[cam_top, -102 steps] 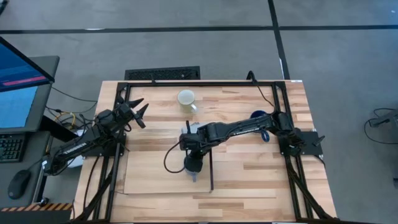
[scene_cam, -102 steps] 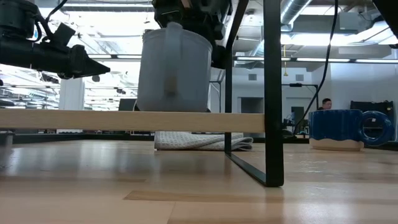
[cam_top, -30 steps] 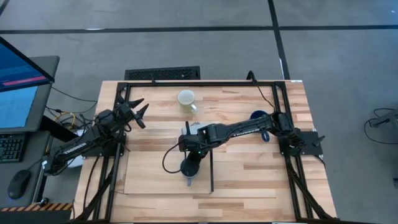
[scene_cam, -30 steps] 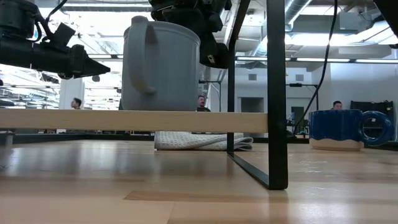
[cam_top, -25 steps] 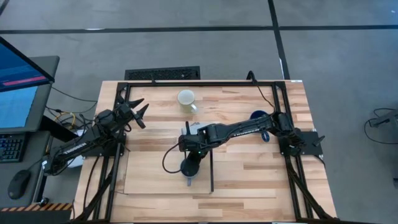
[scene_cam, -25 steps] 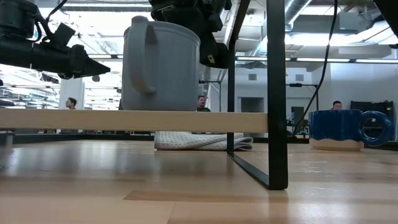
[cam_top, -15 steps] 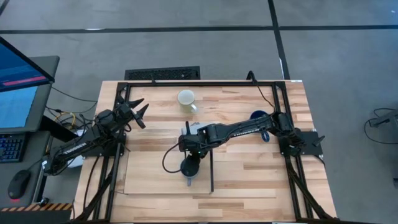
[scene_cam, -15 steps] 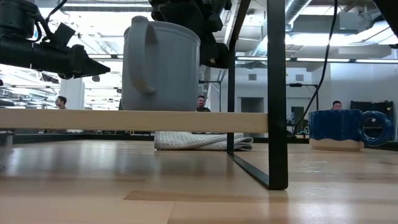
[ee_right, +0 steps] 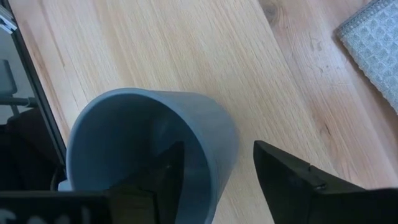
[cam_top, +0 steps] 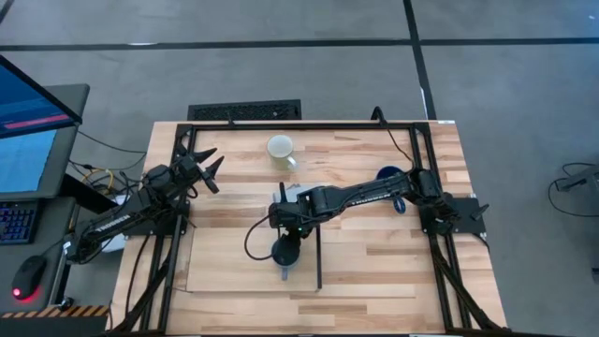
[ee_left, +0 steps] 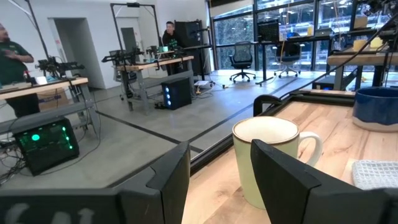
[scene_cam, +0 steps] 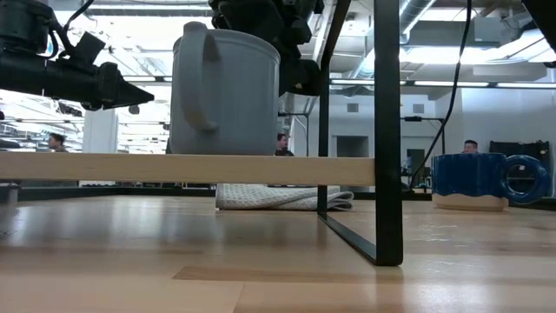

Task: Stack small to large cups/mugs on shelf
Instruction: Put the blue mug on the shelf

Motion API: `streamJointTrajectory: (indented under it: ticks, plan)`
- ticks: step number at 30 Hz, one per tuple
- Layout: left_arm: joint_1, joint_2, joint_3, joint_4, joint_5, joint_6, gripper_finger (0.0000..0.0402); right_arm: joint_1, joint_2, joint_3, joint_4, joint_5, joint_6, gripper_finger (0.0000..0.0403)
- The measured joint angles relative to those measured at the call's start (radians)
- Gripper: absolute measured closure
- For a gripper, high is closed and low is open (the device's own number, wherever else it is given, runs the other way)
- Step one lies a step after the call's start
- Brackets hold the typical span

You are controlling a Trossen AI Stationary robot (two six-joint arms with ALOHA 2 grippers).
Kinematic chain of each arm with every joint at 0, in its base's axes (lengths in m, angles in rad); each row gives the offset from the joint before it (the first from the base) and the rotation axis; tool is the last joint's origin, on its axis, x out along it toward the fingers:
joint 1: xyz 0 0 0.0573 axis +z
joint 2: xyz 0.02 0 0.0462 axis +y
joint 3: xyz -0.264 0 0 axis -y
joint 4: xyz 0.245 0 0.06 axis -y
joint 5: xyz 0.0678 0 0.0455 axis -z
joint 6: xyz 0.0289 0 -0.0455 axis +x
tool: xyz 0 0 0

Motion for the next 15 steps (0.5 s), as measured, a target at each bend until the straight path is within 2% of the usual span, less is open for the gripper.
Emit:
streamJointTrajectory:
  ticks: [15]
  plan:
    - [0.000, 0.000, 0.000, 0.000, 0.000, -0.001, 0.0239, 0.001, 0.000, 0.071, -0.067, -0.011, -0.006, 0.0189]
